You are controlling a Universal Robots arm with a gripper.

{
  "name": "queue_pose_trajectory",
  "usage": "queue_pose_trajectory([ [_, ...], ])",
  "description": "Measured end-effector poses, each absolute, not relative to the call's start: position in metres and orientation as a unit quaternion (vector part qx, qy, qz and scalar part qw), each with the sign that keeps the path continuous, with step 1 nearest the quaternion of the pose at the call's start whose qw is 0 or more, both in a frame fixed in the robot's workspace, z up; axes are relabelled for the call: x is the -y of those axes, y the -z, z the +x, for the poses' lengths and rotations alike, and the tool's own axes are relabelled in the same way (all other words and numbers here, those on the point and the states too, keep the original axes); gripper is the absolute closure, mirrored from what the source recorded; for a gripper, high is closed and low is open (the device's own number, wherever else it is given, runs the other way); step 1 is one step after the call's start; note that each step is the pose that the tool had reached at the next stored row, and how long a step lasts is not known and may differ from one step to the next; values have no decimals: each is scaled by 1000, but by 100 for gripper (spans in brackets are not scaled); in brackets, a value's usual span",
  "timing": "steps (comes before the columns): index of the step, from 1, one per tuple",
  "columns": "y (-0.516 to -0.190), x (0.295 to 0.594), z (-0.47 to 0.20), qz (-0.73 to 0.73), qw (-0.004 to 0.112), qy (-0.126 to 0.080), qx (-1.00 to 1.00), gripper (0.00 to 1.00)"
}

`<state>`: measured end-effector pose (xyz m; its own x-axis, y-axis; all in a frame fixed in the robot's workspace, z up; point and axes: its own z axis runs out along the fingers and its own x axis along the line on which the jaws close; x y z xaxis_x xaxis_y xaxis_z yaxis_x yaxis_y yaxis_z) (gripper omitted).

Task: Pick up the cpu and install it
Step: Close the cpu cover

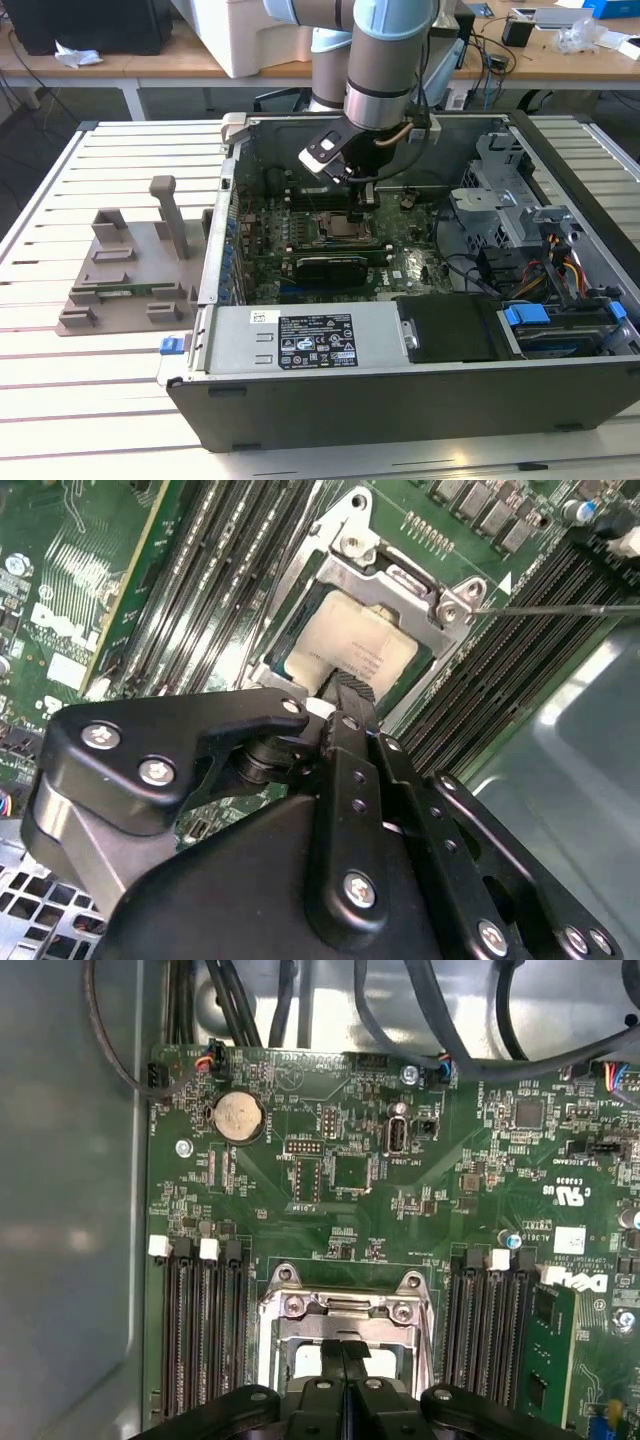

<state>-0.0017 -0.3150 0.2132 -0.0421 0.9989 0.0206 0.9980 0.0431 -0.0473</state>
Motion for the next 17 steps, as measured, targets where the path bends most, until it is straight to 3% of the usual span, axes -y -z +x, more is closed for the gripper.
queue_pose_trajectory([
  [17,-206,315,-43,-692,24,-10,722,89],
])
